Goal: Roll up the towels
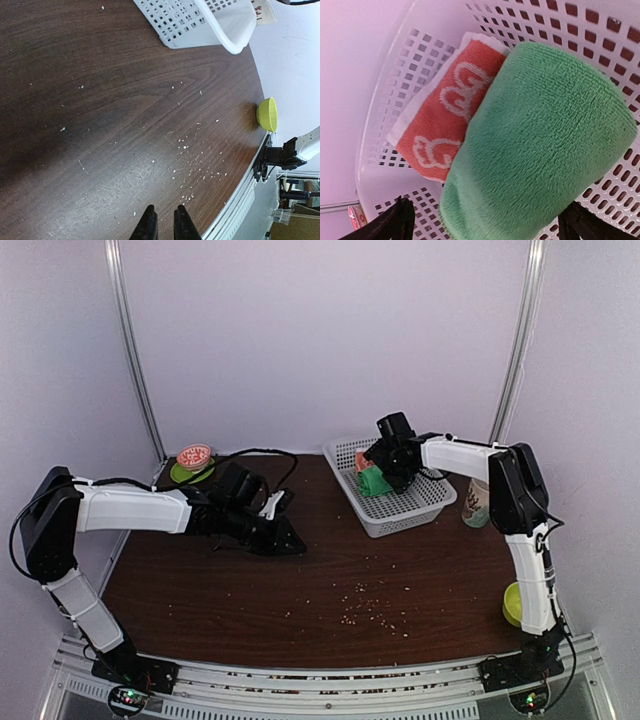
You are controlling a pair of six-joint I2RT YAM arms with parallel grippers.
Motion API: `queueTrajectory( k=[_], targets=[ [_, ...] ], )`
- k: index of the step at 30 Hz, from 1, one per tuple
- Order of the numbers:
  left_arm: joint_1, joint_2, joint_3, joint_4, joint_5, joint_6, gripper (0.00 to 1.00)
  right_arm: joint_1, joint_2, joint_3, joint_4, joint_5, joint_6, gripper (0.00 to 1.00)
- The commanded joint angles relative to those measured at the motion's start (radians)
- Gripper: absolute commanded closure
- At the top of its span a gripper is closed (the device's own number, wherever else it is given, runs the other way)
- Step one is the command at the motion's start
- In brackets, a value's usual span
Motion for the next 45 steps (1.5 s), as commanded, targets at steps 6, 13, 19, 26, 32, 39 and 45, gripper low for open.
queueTrajectory(
  k=[6,13,19,26,32,39,45],
  targets=[
    [0.009,-0.004,-0.012,0.068,0.028,-0.019,0.86,-0.021,-0.146,-0.02,-0.065,0.016,-0.032,0.03],
    [0.01,-0.005,-0.01,0.064,0.027,-0.017,0.86,-0.055,-0.186,-0.118,0.028,0.0,-0.05,0.29],
    [0.01,0.011,-0.002,0.06,0.028,-0.019,0.86,-0.063,-0.129,-0.071,0.016,-0.014,-0.066,0.46],
    [0.01,0.011,0.024,0.014,-0.004,-0.001,0.87,-0.073,-0.035,0.056,-0.051,-0.044,-0.096,0.46],
    [0.01,-0.082,0.039,-0.102,-0.155,0.064,0.86,-0.052,-0.166,0.038,0.028,-0.072,-0.233,0.24],
    [0.021,-0.253,0.089,-0.264,-0.421,0.16,0.77,0.034,-0.508,-0.141,0.079,-0.005,-0.488,0.06],
    [0.081,-0.48,-0.052,-0.195,-0.653,0.086,0.24,0.197,-0.907,-0.521,0.111,0.307,-0.702,0.04]
  ],
)
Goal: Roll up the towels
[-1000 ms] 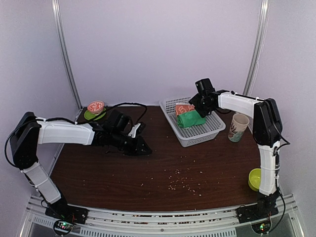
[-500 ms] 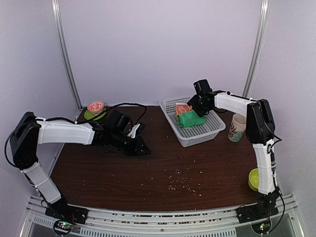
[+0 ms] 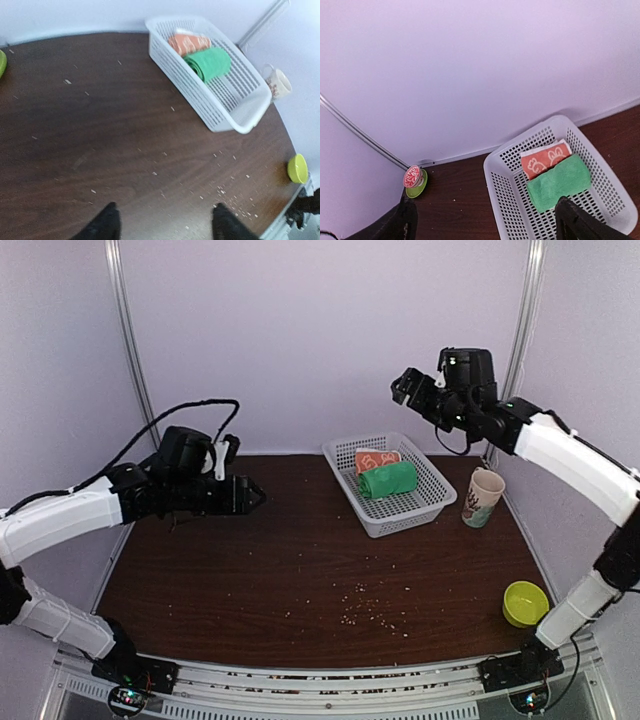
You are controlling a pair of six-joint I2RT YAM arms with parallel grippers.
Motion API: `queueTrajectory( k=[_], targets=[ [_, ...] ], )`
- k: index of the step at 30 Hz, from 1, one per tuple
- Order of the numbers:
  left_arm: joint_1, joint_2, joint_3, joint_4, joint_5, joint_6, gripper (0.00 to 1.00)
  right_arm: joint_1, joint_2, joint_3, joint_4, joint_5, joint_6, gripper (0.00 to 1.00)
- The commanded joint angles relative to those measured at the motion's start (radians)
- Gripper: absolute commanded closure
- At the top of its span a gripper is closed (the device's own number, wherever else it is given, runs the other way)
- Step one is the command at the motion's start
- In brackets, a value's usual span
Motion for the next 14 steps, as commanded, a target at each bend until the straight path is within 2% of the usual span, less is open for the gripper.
queueTrajectory(
  k=[1,4,6,9,14],
  targets=[
    [0.057,-0.163,-0.13,0.046,-0.258,-0.057,0.16,0.119,-0.243,-0.3,0.013,0.295,-0.207,0.02],
    [0.103,-0.229,-0.171,0.052,-0.269,-0.077,0.03,0.14,-0.421,-0.512,0.023,0.35,-0.127,0.0],
    [0.116,-0.217,-0.147,-0.009,-0.305,-0.078,0.02,0.126,-0.534,-0.634,0.03,0.367,-0.063,0.0],
    [0.122,-0.18,-0.108,-0.086,-0.311,-0.056,0.02,0.118,-0.679,-0.761,0.058,0.348,-0.093,0.0],
    [0.123,-0.219,-0.183,-0.018,-0.298,-0.043,0.02,0.115,-0.798,-0.825,0.049,0.412,-0.124,0.0]
  ],
)
